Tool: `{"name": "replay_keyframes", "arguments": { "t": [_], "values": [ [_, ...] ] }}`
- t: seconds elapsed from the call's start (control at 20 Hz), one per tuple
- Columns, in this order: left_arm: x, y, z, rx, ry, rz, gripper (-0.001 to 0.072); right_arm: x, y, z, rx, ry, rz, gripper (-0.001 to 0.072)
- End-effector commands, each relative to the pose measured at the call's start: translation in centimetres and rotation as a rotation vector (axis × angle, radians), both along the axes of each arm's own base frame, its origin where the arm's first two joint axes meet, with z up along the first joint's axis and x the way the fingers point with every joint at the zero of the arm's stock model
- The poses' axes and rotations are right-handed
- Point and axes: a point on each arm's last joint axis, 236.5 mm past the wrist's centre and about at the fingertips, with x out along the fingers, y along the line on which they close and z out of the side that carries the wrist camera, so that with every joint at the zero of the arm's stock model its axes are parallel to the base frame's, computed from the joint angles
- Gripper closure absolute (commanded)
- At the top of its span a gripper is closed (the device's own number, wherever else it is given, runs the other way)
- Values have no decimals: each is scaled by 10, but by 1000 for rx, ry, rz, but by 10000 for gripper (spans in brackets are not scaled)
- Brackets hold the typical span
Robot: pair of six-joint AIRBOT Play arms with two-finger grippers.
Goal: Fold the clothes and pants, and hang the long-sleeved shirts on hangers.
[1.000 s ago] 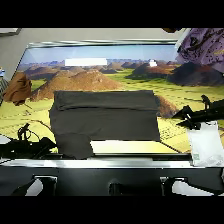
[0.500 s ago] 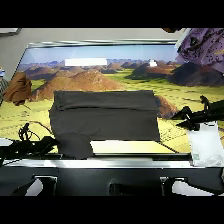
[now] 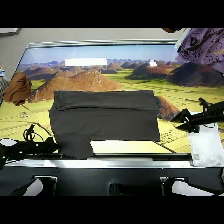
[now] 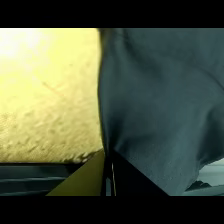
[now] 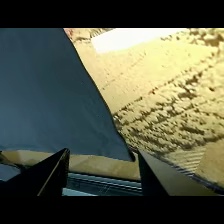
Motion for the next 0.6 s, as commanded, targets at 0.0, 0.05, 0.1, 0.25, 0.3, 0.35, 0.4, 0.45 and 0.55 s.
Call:
{"name": "replay_keyframes", "arguments": {
  "t": [0.0,0.05,0.1,0.25,0.3,0.35,0.4,0.45,0.55],
  "values": [
    [0,-3,1,-17,3,-1,686,-22,5,-24,-1,63,2,232],
    [-1,-3,1,-18,3,-2,686,-30,10,-33,10,80,3,232],
    [-1,-3,1,-18,4,-2,686,-35,15,-39,22,86,9,232],
    [-1,-4,2,-22,4,-1,686,-40,30,-50,74,70,-9,232],
    [-1,-4,2,-23,5,-1,686,-42,34,-53,86,72,-18,232],
    [-1,-4,2,-23,4,-1,686,-45,37,-56,93,75,-18,232],
    [-1,-4,2,-23,5,0,686,-48,40,-58,103,77,-13,232],
    [-1,-4,2,-23,6,2,686,-52,43,-60,114,79,-9,232],
    [0,-5,3,-28,4,6,686,-53,53,-61,153,67,-17,232]
  ]
}}
